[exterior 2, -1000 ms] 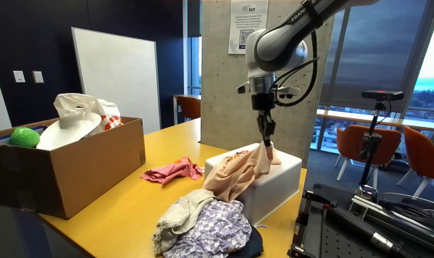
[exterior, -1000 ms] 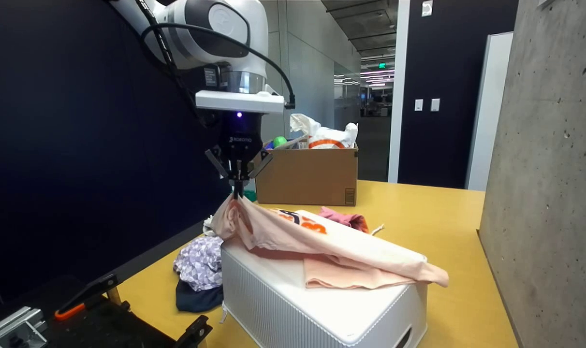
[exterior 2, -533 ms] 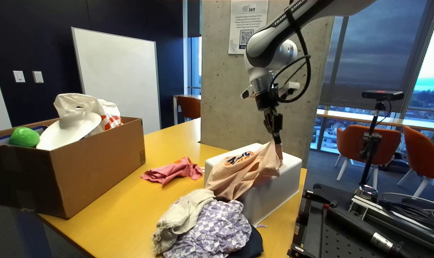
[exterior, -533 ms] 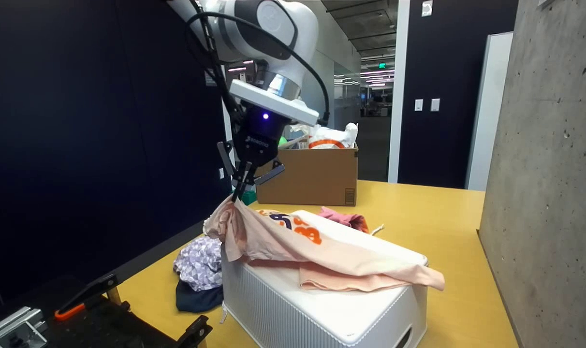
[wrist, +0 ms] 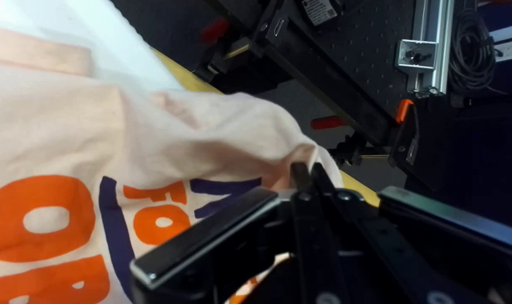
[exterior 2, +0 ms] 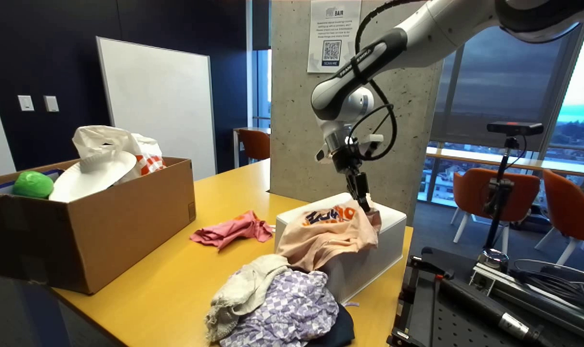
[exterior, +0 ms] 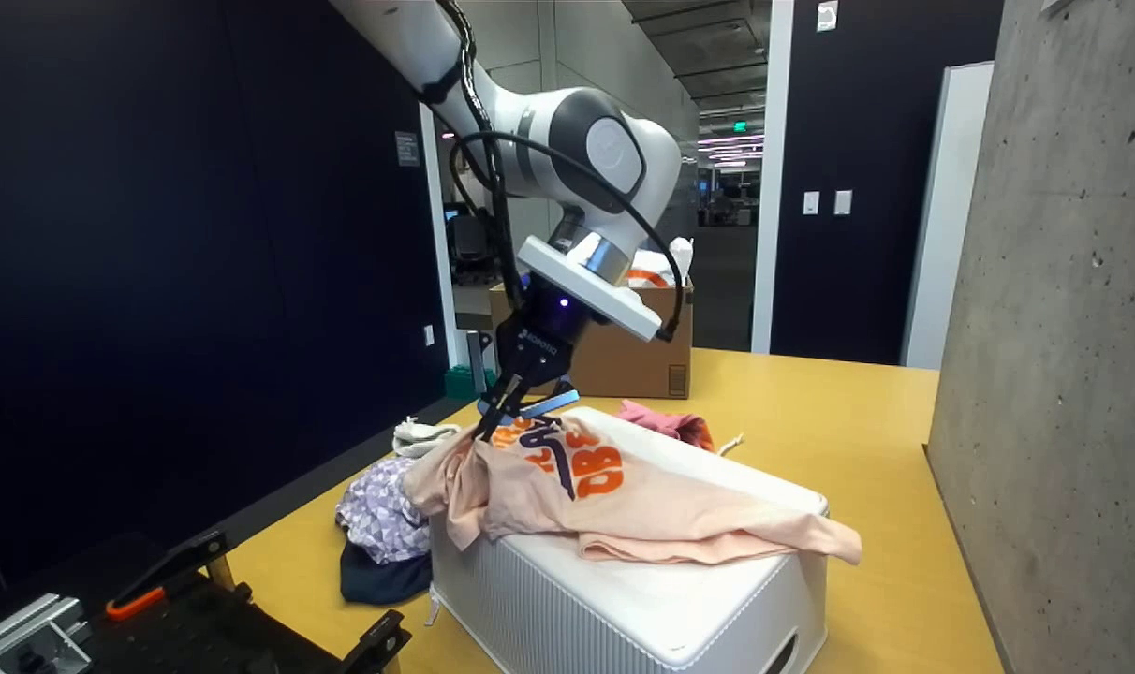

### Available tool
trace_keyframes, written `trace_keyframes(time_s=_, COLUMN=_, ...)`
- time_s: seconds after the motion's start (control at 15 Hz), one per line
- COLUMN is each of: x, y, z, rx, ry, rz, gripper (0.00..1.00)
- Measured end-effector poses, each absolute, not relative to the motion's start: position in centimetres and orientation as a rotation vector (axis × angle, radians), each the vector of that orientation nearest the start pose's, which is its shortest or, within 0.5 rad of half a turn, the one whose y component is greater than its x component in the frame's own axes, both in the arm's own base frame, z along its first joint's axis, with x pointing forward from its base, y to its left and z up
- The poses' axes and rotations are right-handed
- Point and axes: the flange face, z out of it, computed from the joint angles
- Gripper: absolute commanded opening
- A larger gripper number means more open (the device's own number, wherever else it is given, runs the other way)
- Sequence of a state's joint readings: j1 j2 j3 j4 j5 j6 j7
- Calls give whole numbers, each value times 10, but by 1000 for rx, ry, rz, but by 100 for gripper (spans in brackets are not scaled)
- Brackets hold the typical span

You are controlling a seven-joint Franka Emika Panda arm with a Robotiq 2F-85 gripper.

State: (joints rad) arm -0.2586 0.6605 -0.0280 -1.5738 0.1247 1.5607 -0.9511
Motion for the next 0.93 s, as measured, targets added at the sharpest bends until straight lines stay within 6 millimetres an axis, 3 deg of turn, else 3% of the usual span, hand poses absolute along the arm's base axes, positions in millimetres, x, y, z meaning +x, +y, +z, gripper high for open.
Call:
trace_keyframes(time_s=0.2, x=610, y=-149, z=228, rx=-2537, ry=-769, rz=641, gripper=56)
trace_keyframes(time_s=0.47, x=623, y=-127, z=274, rx=-2762, ry=-717, rz=561, gripper=84)
trace_keyframes(time_s=0.6, x=615, y=-107, z=291, rx=-2873, ry=-700, rz=574, gripper=99)
trace_keyframes(time_s=0.73, x=598, y=-85, z=295, rx=-2977, ry=-684, rz=617, gripper=100)
trace_keyframes(time_s=0.93, x=563, y=-63, z=286, rx=-3129, ry=-635, rz=691, gripper=100)
